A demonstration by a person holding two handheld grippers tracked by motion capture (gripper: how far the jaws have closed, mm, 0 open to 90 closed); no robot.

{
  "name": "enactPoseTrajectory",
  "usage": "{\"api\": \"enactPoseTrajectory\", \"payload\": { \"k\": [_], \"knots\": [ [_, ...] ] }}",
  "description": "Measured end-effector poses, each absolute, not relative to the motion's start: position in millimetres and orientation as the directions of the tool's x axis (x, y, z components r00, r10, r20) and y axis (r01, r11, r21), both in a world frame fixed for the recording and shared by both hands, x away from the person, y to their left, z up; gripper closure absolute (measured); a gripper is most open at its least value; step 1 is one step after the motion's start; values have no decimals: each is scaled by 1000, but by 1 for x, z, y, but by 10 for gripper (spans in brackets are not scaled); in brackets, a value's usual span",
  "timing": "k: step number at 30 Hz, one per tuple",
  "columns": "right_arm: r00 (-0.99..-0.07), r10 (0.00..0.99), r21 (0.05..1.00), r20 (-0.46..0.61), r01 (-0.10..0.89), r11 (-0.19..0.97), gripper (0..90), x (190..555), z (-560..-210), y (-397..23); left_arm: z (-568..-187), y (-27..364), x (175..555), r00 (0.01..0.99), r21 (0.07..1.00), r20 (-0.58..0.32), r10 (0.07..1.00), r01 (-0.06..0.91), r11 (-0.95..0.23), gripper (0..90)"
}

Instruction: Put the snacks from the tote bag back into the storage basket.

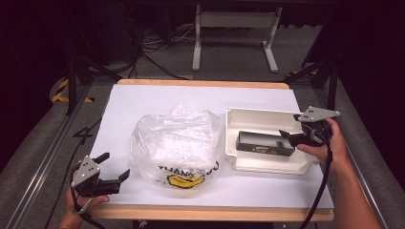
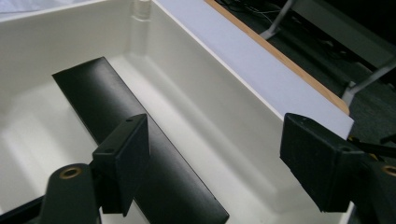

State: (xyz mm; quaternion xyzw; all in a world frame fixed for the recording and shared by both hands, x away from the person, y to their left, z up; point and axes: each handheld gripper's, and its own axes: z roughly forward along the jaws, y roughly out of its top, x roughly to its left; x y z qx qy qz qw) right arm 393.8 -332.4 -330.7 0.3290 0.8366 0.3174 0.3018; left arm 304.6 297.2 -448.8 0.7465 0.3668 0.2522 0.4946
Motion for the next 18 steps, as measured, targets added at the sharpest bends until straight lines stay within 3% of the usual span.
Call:
{"api": "enactPoseTrajectory", "payload": {
  "k": [18],
  "knots": [
    [-519, 796, 782, -311, 337, 525, 127, 368, -329, -342, -448, 296, 304, 607, 921, 22, 795, 297, -253, 57]
  ]
}}
